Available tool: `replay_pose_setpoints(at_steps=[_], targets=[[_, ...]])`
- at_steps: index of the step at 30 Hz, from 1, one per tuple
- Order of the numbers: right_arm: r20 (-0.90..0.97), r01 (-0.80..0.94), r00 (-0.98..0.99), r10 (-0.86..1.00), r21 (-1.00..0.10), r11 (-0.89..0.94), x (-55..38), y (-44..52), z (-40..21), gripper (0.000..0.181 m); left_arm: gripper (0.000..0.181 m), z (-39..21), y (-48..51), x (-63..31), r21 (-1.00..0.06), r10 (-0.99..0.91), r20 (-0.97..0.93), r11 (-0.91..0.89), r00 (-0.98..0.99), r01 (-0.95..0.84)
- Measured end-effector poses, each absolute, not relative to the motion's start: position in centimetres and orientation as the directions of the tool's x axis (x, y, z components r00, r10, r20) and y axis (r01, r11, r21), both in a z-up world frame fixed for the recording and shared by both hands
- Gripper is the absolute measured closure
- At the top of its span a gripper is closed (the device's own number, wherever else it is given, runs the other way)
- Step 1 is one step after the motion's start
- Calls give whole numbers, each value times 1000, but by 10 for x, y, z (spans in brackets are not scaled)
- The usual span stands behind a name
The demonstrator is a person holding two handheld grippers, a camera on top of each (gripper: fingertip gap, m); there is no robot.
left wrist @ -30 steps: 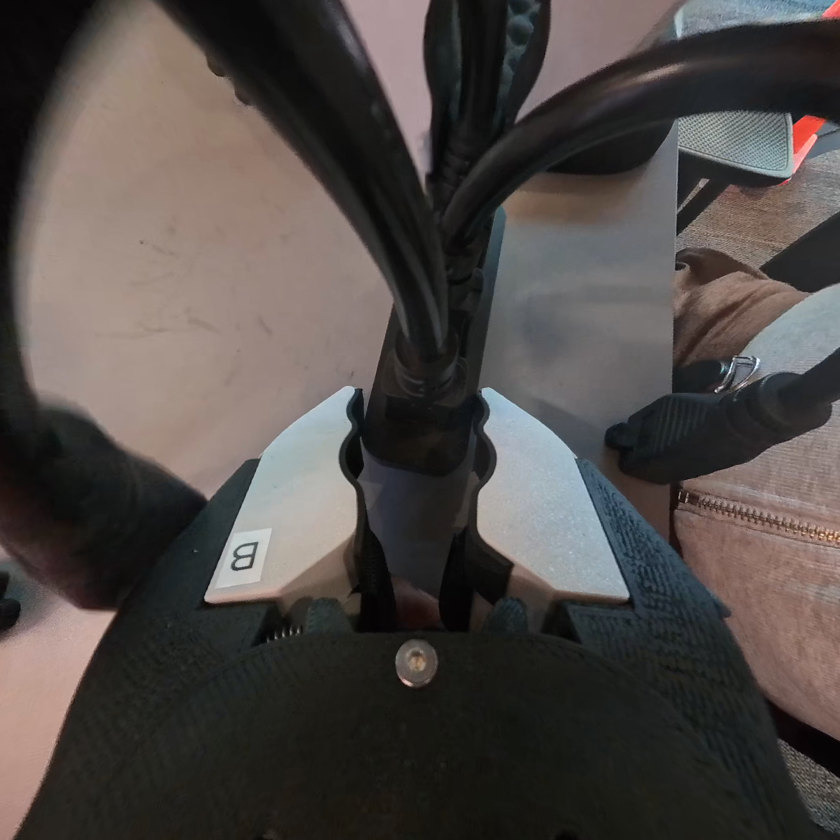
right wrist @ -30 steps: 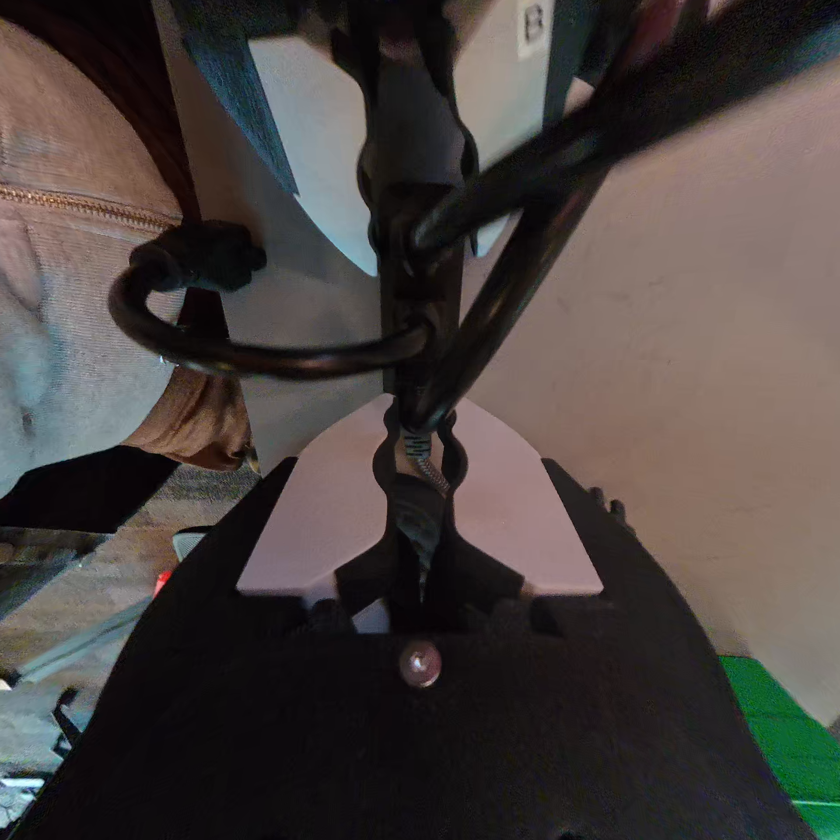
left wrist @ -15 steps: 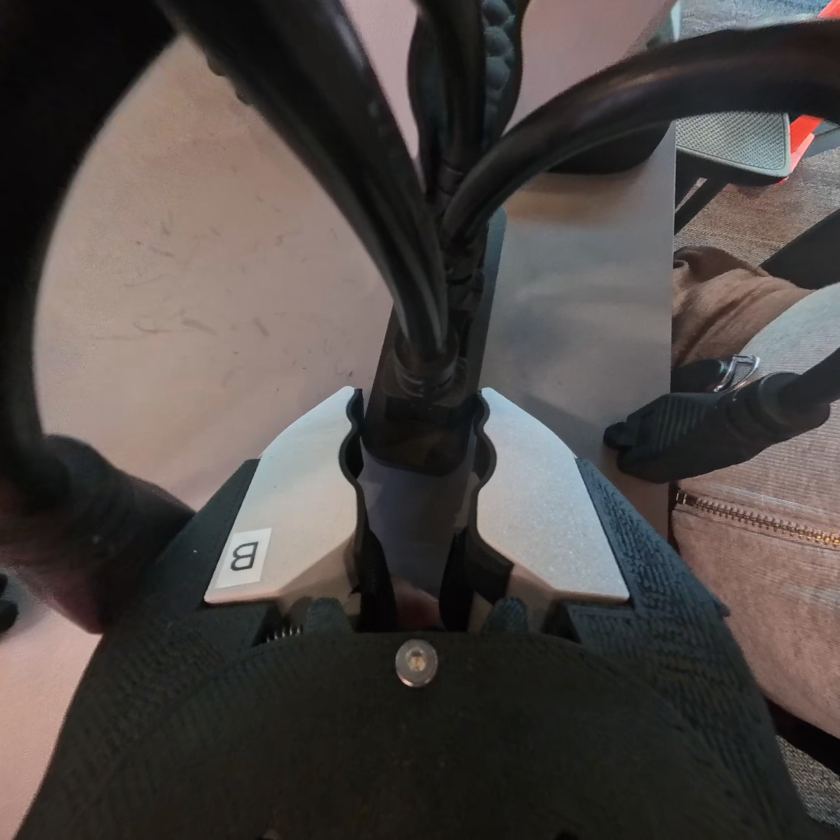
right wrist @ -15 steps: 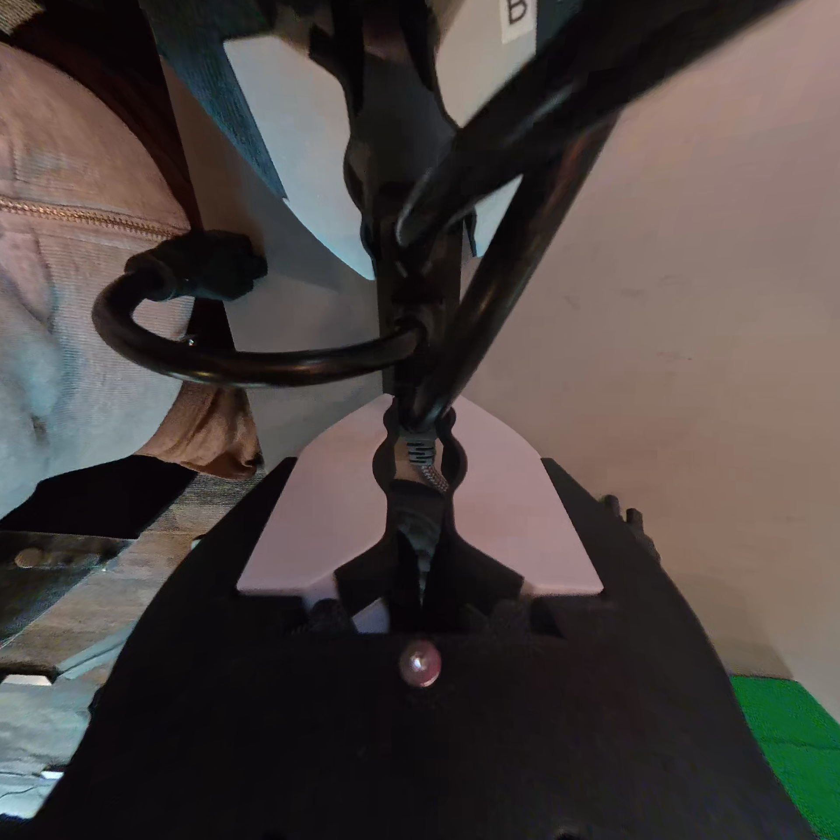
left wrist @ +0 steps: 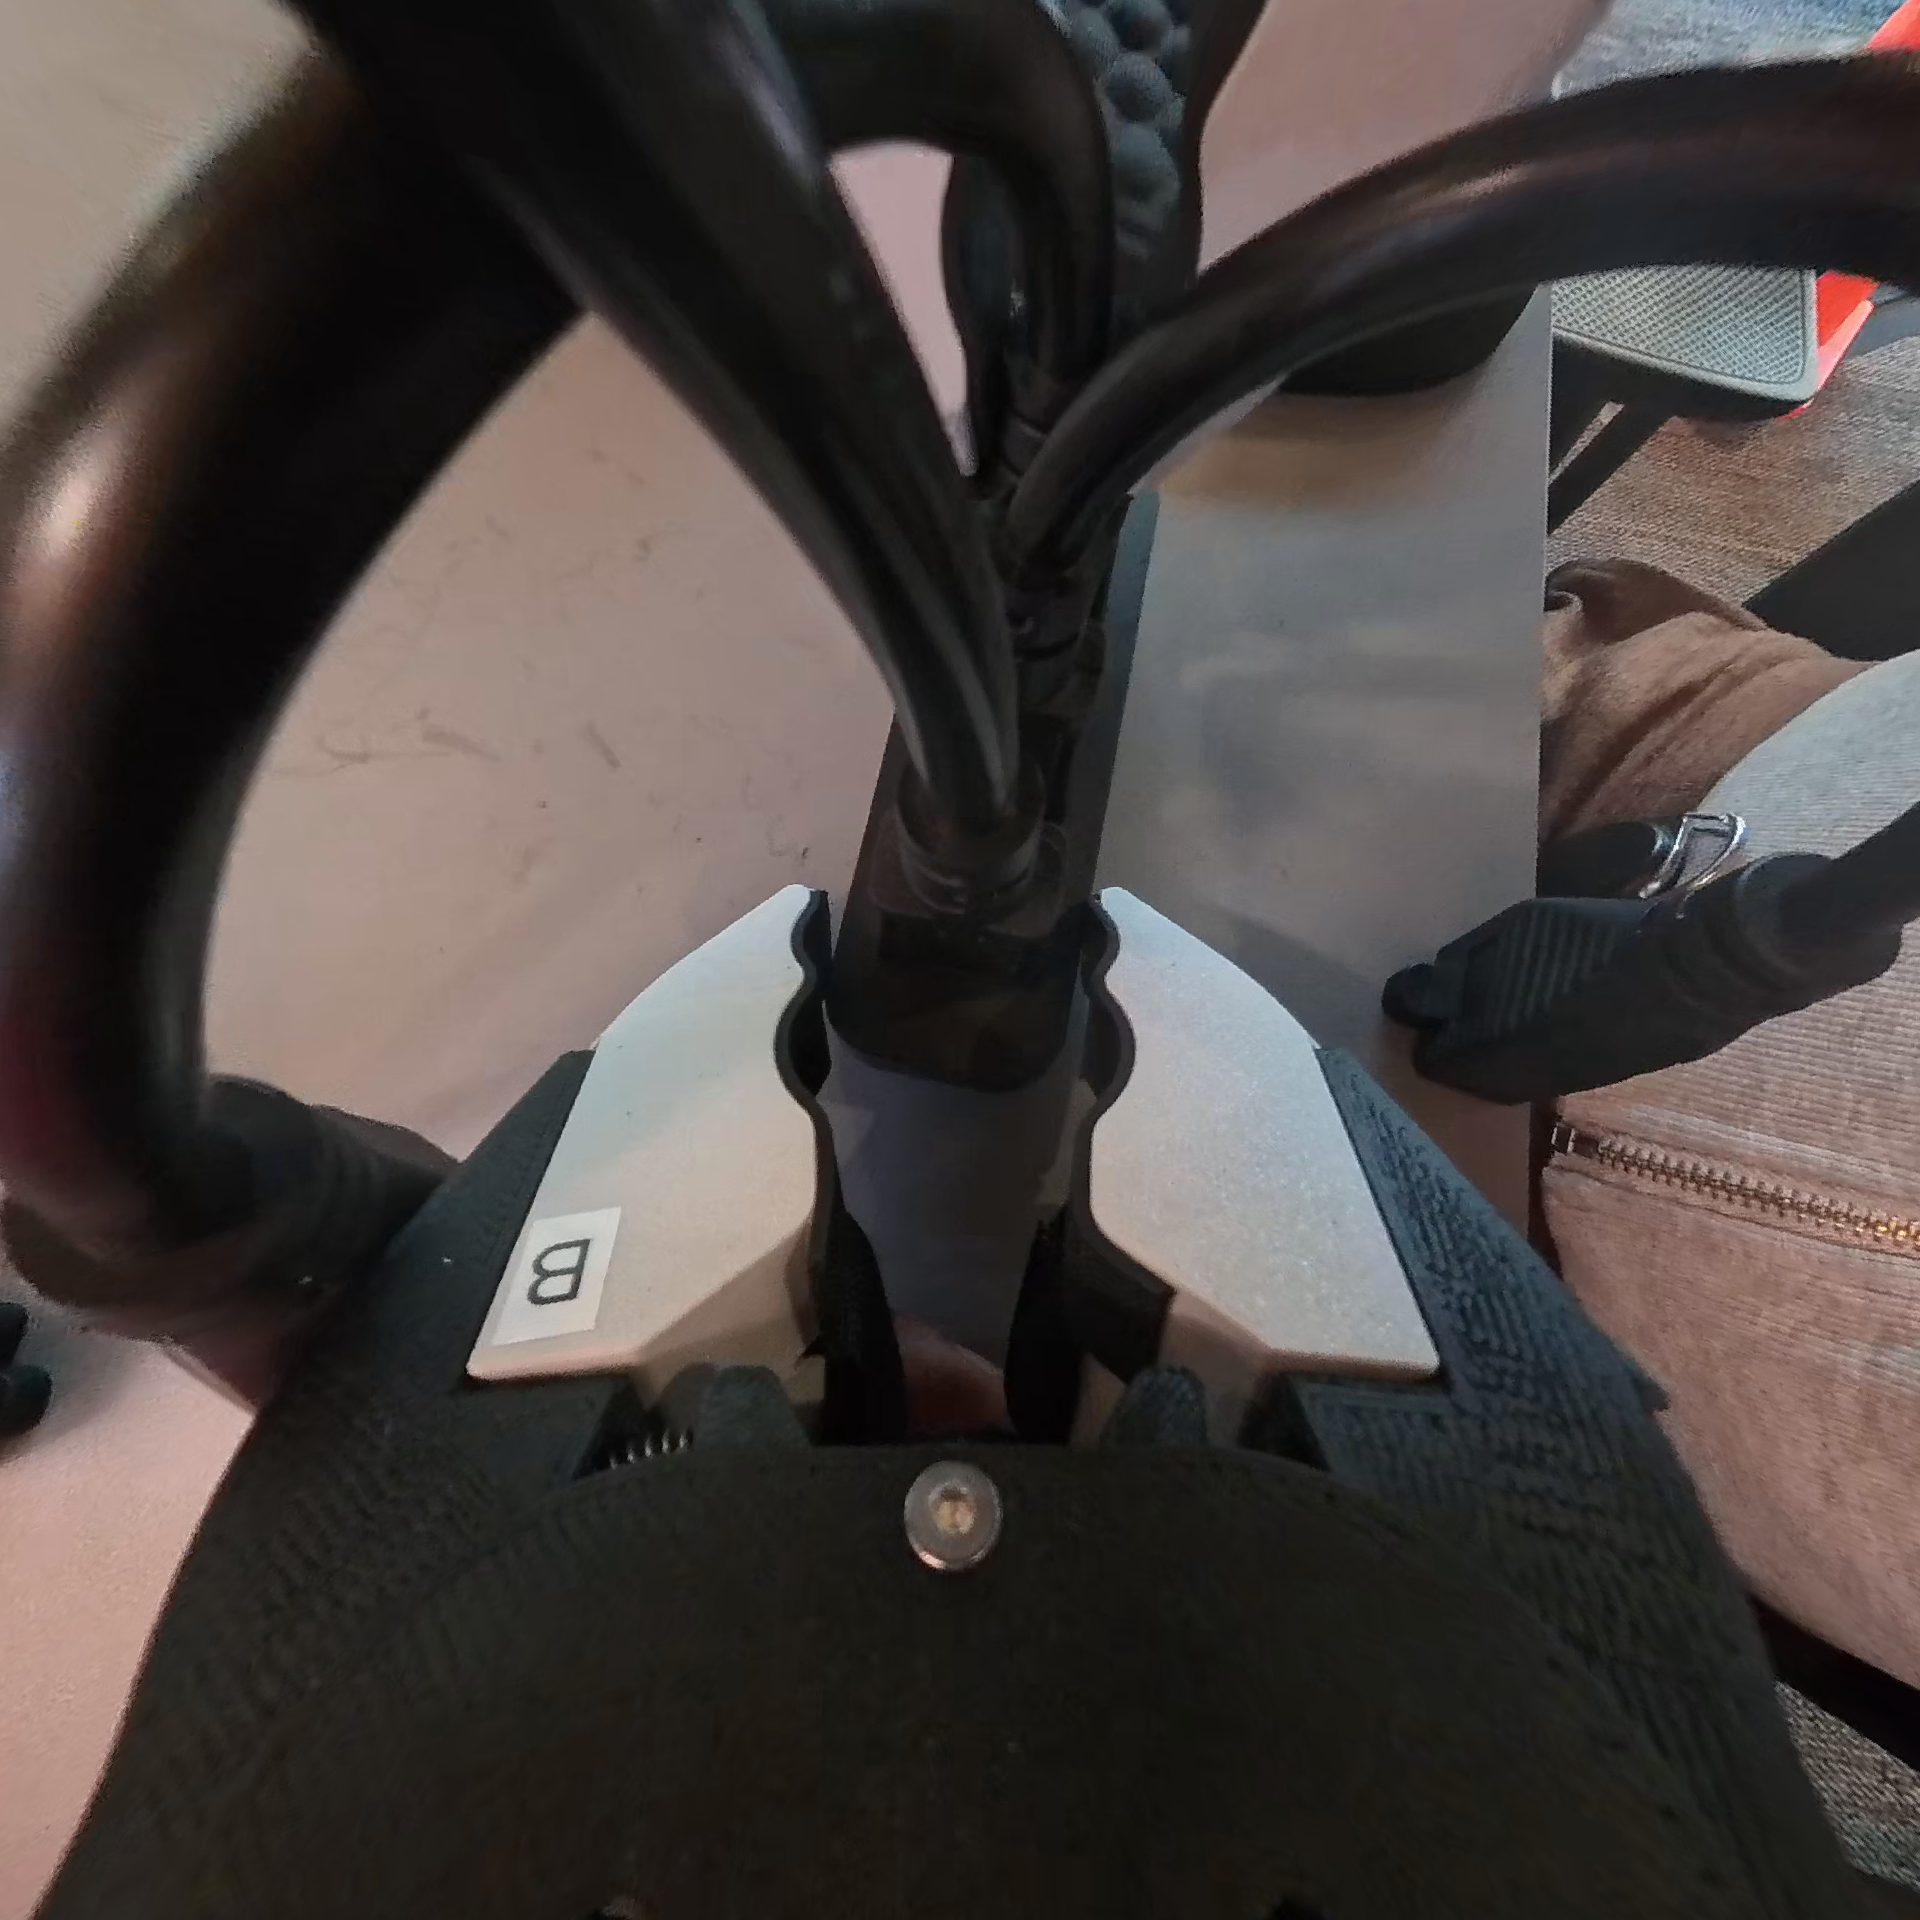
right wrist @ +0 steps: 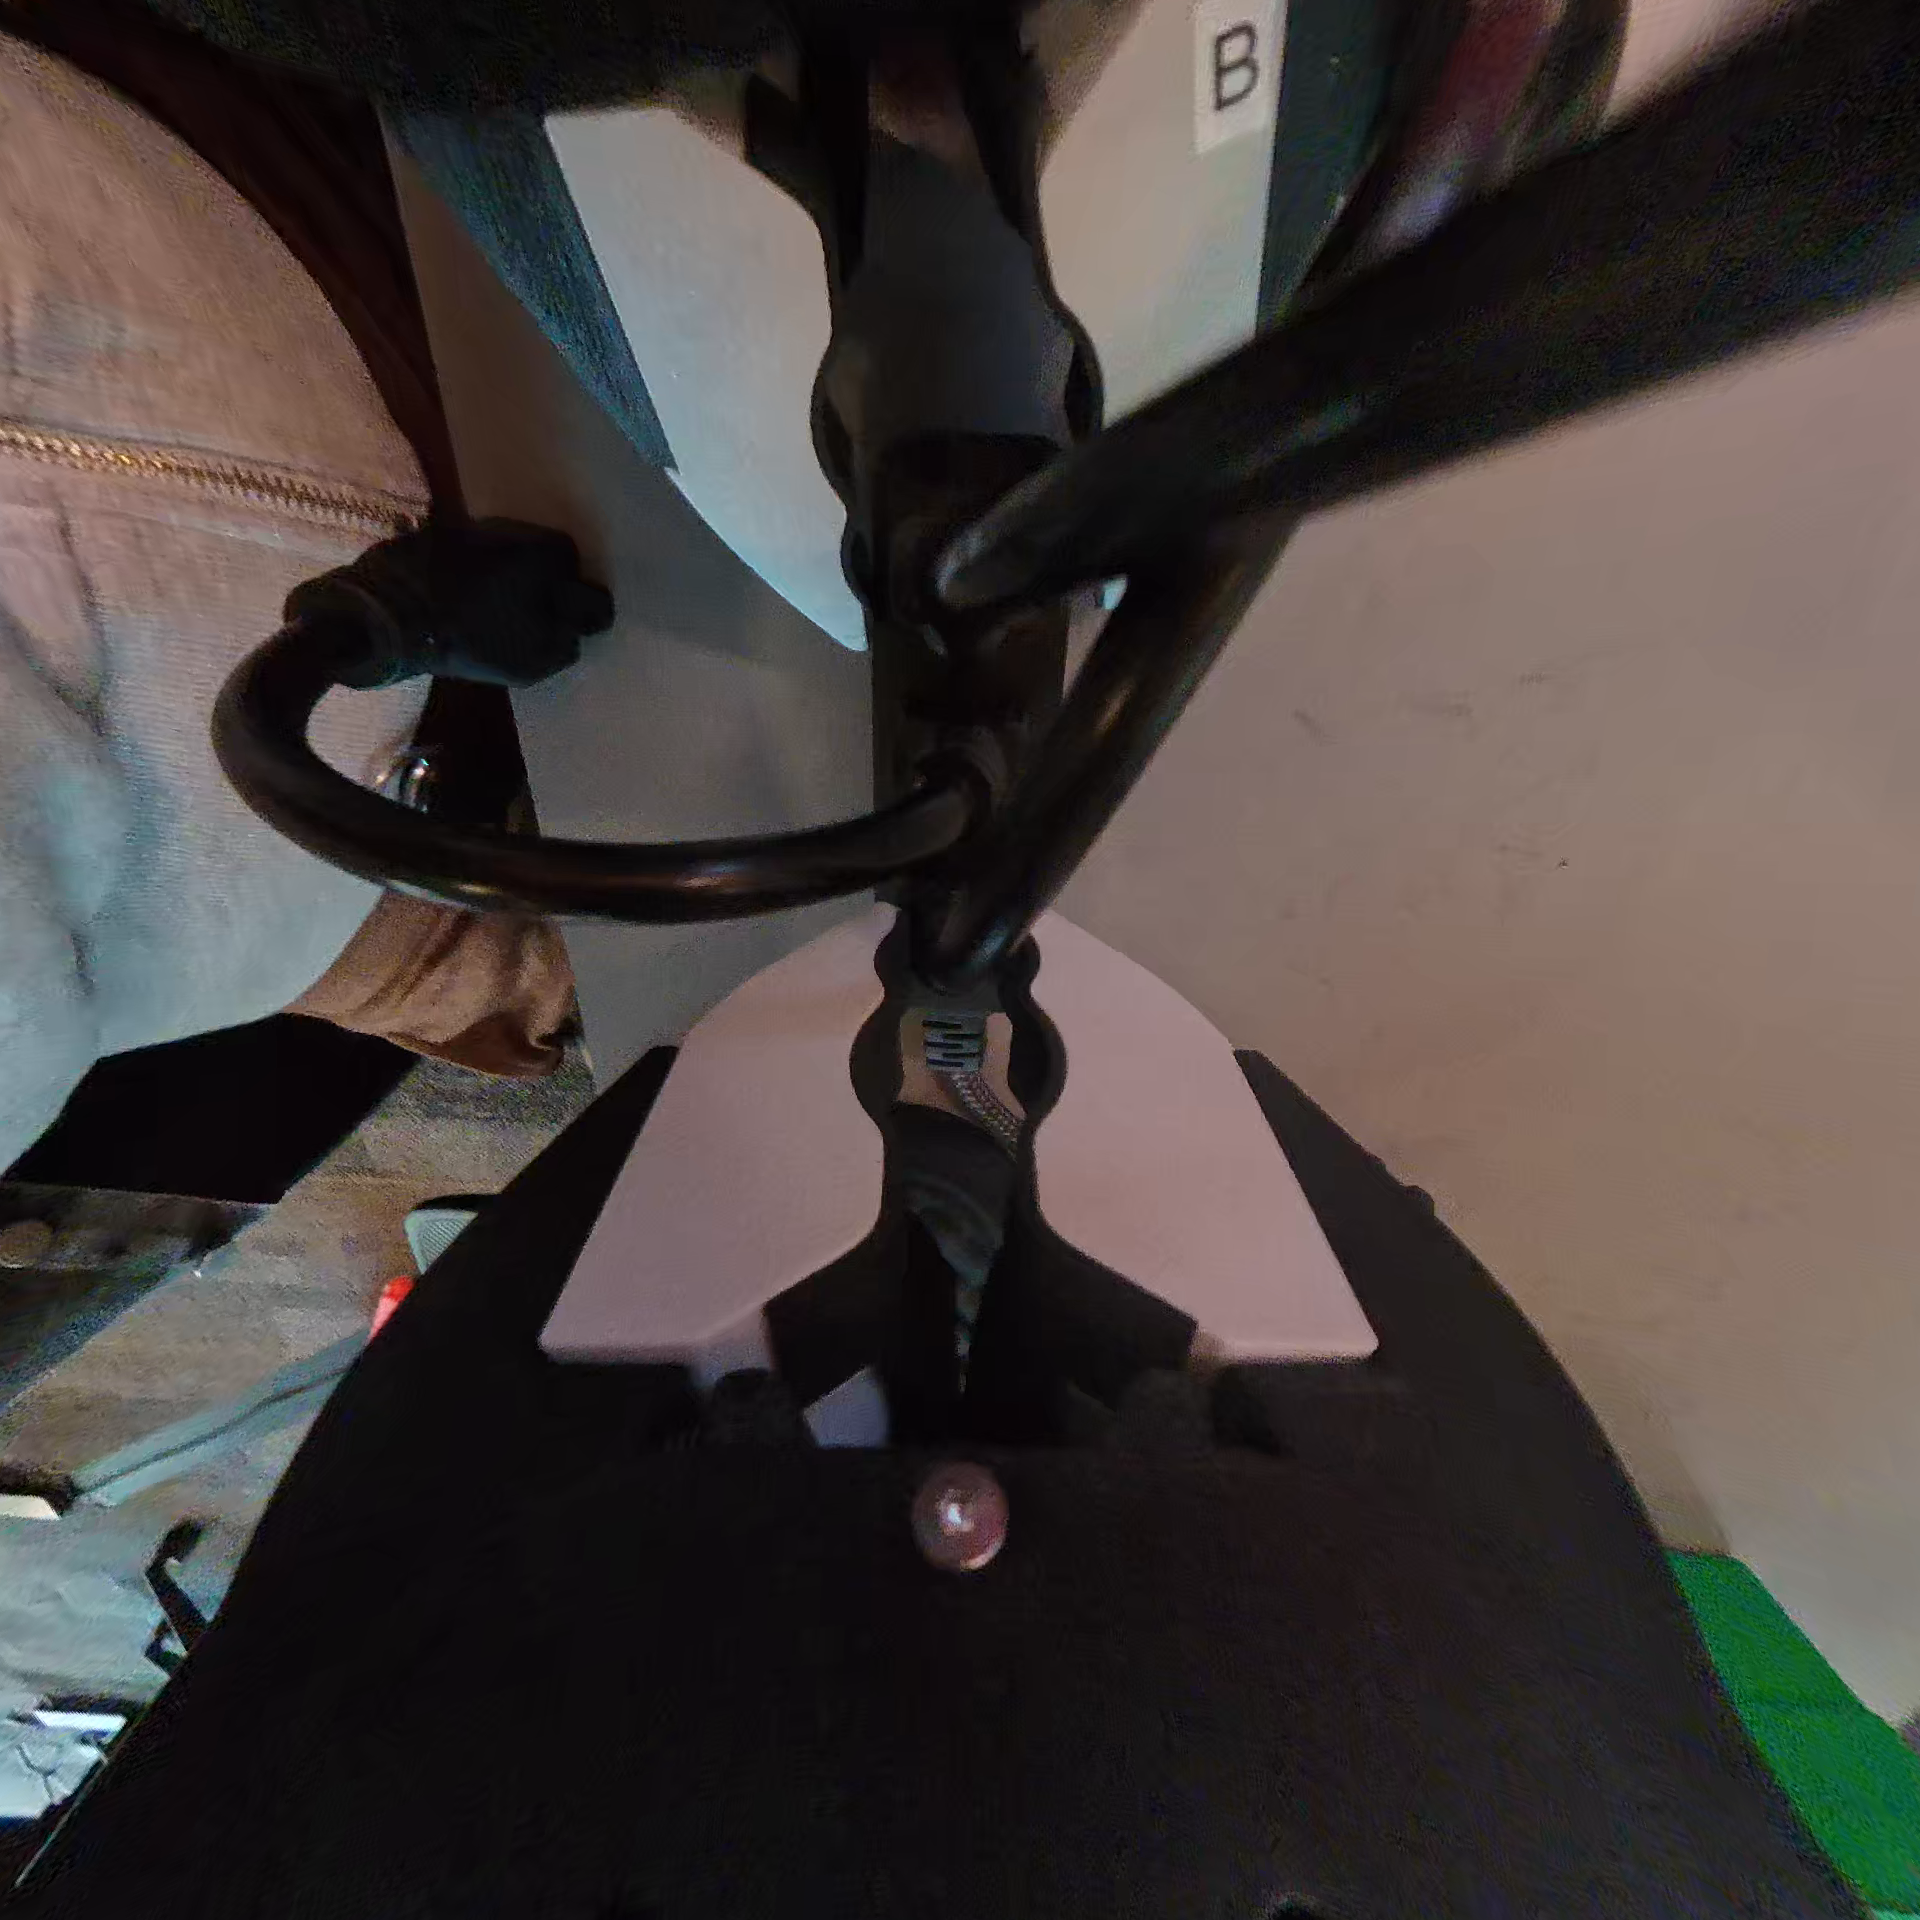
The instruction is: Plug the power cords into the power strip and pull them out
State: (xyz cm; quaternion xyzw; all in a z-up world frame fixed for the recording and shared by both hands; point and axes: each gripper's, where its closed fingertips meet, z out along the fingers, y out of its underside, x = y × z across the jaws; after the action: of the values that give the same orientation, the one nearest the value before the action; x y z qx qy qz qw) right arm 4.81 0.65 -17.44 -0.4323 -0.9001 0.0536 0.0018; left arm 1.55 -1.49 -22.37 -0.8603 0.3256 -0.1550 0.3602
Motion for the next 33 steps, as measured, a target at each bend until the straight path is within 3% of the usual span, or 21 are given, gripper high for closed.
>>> replay_pose_setpoints(at_steps=[7,12,16,20,23,25,27,30,33], targets=[[-17,790,-593,805,-206,578,49,6,-174,165,135,-223,-15,16,-722,-672,21,-522,740,-454],[-14,729,-561,828,-482,486,45,4,-172,165,132,-225,-14,13,-710,-657,-26,-518,753,-477],[43,608,-487,872,-700,374,48,11,-161,117,111,-215,-12,12,-757,-647,-70,-461,759,-463],[-15,387,-444,896,-905,177,63,20,-136,92,71,-191,-15,14,-845,-656,-46,-377,754,-379],[7,198,-403,915,-976,95,77,30,-118,70,56,-171,-19,11,-895,-612,-38,-330,790,-299],[43,79,-369,928,-994,77,84,36,-108,76,62,-169,-17,-1,-889,-521,-73,-352,850,-292],[83,44,-349,933,-994,105,88,39,-110,79,59,-180,-21,-12,-824,-463,-152,-429,873,-371],[89,39,-324,942,-993,107,88,40,-112,68,56,-198,-33,-31,-679,-405,-232,-584,885,-445],[108,-21,-329,938,-994,107,88,37,-106,66,56,-200,-39,-30,-650,-409,-255,-599,876,-468]])
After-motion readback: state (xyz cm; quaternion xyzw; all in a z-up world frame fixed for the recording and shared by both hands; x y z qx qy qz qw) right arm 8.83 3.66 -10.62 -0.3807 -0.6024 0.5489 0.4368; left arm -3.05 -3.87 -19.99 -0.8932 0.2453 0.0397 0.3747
